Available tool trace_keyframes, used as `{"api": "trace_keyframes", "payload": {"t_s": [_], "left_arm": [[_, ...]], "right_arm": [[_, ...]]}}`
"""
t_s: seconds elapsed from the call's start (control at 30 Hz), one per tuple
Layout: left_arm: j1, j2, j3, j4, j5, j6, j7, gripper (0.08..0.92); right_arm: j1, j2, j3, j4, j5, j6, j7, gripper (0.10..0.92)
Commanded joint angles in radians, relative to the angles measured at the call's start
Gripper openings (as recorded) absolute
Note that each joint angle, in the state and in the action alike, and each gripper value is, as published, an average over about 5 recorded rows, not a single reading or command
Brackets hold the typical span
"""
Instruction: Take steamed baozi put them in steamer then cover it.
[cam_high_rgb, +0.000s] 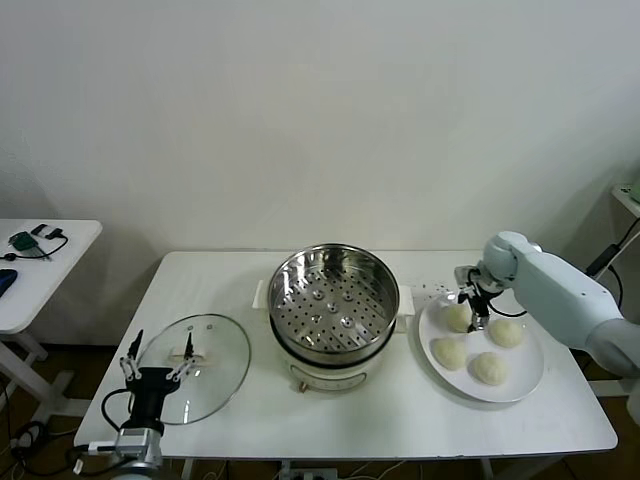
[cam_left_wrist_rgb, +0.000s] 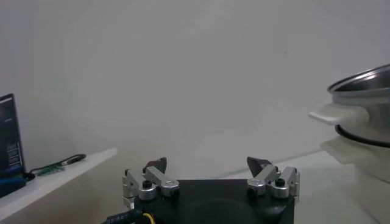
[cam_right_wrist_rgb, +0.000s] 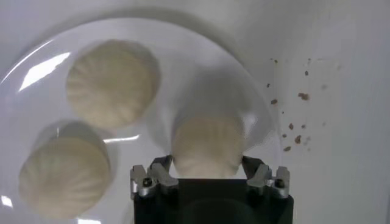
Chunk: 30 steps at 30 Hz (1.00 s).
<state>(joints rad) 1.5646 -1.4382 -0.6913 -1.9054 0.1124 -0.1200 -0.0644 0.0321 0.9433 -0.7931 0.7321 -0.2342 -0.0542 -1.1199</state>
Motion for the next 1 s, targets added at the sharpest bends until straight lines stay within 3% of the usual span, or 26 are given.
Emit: {"api": "trace_keyframes", "payload": {"t_s": [0.03,0.37,0.63,0.87,1.0], "left_arm": [[0.004,-0.002,-0.002,-0.002,0.001,-0.001,-0.002,0.823],[0.017,-0.007,-0.005,-0.007,-0.002,-0.004,-0.004,0.823],[0.031,-0.004,-0.008,-0.022,-0.002,-0.004,-0.007,0.823],[0.046,-0.006,-0.007,-0.029,0.000,-0.003,-0.001,0.823],[0.063,0.003,-0.001,-0.029,-0.003,-0.001,0.014,0.823]], "right_arm": [[0.008,0.014,-0.014,-0.016,0.005,0.006,-0.005,0.689],[0.082,-0.045,-0.089,0.097,0.040,0.058,-0.013,0.645],[0.402,-0.096,-0.324,0.300,0.175,0.182,-0.031,0.645],[0.690,-0.024,-0.491,0.398,0.314,0.275,-0.062,0.643],[0.770,0.060,-0.503,0.411,0.322,0.344,-0.089,0.643]]}}
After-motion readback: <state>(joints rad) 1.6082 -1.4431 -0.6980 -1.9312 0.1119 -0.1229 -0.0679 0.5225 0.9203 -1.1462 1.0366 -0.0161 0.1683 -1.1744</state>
